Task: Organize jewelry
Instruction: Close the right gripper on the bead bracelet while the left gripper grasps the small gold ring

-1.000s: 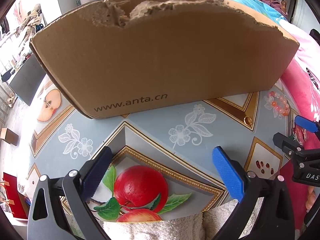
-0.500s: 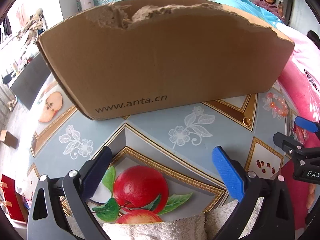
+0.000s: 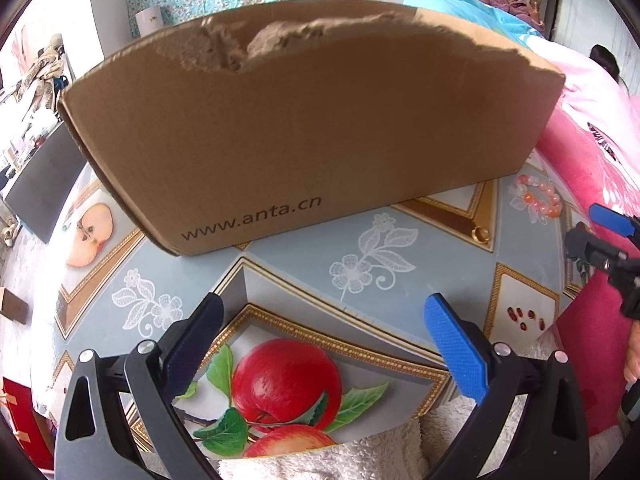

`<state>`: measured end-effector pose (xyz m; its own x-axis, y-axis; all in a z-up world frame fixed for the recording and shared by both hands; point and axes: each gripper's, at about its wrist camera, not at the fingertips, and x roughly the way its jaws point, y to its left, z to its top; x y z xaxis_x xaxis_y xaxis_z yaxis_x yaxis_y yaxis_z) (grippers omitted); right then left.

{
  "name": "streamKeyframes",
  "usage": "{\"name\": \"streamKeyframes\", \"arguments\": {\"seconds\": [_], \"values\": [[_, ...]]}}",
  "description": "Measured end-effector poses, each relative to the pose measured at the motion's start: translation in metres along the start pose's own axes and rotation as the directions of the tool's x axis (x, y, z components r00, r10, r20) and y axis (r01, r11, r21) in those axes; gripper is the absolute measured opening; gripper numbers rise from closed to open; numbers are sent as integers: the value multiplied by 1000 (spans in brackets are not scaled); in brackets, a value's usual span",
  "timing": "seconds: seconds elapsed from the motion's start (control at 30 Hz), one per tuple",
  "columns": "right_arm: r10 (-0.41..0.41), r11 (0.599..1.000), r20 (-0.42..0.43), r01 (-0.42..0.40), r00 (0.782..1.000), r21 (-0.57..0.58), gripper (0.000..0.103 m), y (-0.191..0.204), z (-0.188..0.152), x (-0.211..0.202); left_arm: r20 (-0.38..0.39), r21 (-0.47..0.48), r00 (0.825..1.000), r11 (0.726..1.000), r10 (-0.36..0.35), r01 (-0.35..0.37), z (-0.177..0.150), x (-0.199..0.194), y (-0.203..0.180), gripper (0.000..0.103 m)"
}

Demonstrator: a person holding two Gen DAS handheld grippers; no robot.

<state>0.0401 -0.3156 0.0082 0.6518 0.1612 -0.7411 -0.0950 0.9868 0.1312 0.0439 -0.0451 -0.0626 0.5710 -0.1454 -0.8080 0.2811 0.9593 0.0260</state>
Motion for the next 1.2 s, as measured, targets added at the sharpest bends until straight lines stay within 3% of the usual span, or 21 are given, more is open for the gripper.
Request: {"name": "streamKeyframes", "arguments": {"seconds": [0.27,0.5,0.73,1.1,1.2], "values": [[101,992,94,-107,990,63,65,-20,14,-14,135,133,980,983,-147,129,19,-32,-30,97],[164,978,100,-175,981,110,51,-30,18,-8,108,290,959,931,-261,221,24,-31,-66,81],[232,964,83,-240,969,113,48,-30,18,-1,50,365,955,896,-291,254,31,-12,-82,53],[242,964,78,-249,967,97,48,-31,20,4,-60,416,952,859,-301,298,38,16,-86,26],[242,964,77,-249,967,92,47,-30,19,3,-62,426,952,855,-299,296,37,19,-87,24]]}}
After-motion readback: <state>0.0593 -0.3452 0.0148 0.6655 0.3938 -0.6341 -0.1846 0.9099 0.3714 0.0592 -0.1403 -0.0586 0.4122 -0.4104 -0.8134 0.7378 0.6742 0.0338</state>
